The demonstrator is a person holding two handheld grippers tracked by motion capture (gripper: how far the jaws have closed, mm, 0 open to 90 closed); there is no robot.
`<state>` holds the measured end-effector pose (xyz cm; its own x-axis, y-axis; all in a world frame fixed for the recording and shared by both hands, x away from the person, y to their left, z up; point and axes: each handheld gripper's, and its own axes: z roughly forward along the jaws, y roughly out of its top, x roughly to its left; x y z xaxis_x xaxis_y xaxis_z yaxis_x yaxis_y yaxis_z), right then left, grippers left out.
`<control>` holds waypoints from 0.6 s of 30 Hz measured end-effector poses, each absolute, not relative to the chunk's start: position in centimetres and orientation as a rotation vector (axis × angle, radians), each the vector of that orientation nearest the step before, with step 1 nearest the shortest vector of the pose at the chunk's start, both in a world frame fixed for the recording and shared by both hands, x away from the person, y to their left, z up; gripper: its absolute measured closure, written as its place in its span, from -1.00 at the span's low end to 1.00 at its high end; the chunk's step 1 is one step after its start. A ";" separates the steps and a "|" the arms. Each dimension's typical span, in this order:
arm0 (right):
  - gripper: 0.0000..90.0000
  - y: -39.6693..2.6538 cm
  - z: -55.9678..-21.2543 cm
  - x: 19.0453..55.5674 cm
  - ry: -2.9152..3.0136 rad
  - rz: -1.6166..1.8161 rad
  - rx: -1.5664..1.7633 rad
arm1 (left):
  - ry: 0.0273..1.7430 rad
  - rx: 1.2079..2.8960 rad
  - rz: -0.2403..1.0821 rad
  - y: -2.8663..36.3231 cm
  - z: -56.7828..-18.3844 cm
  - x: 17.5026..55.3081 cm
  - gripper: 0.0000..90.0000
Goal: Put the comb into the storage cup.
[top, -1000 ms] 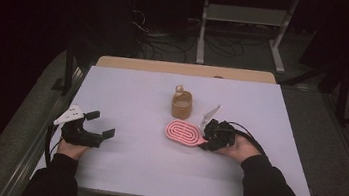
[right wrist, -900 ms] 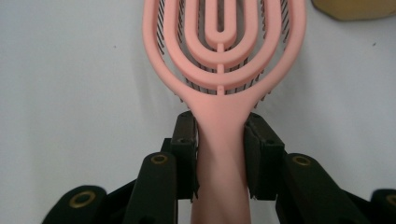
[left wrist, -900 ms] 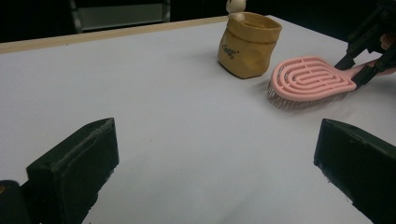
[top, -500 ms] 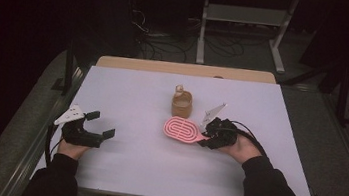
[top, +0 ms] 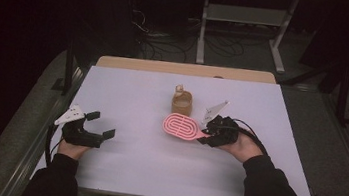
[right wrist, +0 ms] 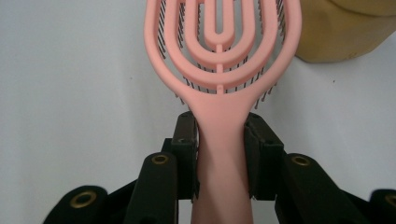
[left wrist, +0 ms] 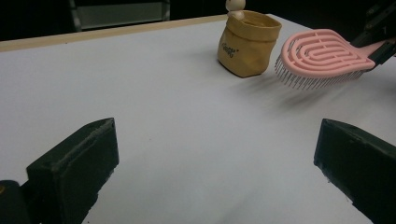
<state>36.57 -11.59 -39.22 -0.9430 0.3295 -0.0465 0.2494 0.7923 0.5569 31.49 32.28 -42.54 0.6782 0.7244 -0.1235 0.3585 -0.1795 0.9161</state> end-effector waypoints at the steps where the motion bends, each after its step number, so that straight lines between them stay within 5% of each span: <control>1: 0.50 -11.6 -39.1 36.6 2.839 0.852 0.463 | 0.866 1.786 0.412 32.3 -42.5 31.5 -1.00; 18: 0.50 -10.7 -36.1 36.2 2.811 0.954 0.406 | 0.855 1.770 0.396 32.1 -42.4 31.3 -1.00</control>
<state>36.24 -10.67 -36.09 -0.9529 0.2991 -0.0497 0.2071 0.7617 0.6140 31.30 32.15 -42.39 0.6862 0.7140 -0.1390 0.3558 -0.1627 0.9203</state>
